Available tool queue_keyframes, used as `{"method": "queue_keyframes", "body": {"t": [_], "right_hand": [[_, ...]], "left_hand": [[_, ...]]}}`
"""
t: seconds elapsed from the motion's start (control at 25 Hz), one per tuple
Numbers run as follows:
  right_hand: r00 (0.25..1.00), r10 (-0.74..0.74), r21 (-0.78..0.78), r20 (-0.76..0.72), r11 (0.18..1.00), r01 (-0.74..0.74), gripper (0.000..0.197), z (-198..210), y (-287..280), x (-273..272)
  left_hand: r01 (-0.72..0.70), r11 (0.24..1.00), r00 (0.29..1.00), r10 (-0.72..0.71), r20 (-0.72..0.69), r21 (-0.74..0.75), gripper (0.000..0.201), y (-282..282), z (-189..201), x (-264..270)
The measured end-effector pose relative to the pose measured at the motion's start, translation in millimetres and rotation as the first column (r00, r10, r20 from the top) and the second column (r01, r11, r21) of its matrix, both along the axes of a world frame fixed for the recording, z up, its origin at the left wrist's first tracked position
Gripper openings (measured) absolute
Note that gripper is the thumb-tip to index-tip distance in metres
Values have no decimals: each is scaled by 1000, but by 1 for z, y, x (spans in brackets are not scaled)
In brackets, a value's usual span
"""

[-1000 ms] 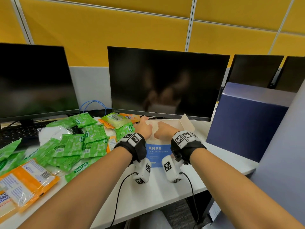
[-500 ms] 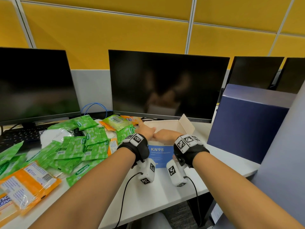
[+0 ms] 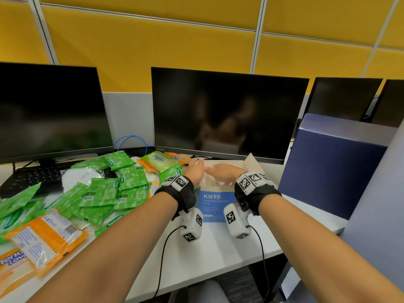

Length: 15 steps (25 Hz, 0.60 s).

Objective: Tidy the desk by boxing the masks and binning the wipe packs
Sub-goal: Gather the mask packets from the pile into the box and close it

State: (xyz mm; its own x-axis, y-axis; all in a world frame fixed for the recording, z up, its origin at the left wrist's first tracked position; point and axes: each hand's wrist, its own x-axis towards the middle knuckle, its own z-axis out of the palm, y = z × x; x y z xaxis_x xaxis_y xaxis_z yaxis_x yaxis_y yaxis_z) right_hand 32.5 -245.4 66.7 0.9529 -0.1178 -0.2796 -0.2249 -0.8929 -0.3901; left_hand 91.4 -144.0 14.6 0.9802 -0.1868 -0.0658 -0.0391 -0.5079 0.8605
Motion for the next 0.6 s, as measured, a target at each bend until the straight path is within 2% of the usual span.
{"method": "queue_keyframes", "body": {"t": [0.08,0.16,0.2,0.28,0.36,0.44,0.52,0.6], "right_hand": [[977,1,-15,213,1000,2,56,9,6,9],[883,19,33,468,999,-39,30,26,25,15],[833,29,79,552,993,-87,26,34,38,19],[778,46,170,627,966,-194,33,50,72,22],[778,63,238,625,934,-267,32,51,107,30],[809,105,259,578,917,-303,31,33,139,42],[859,155,265,488,911,-315,31,10,165,54],[898,248,229,363,910,-344,34,-14,185,68]], "left_hand": [[1,993,987,-20,159,116,48,12,16,-2],[-38,990,966,2,257,133,41,31,37,-5],[-45,989,955,1,296,142,38,43,46,-4],[-46,986,947,-7,322,159,33,74,59,-2],[-76,946,917,-58,394,315,29,113,61,6],[-133,918,930,-15,367,375,31,159,47,17],[-249,874,942,120,312,416,33,209,25,26],[-385,817,916,282,284,429,31,257,1,30]]}}
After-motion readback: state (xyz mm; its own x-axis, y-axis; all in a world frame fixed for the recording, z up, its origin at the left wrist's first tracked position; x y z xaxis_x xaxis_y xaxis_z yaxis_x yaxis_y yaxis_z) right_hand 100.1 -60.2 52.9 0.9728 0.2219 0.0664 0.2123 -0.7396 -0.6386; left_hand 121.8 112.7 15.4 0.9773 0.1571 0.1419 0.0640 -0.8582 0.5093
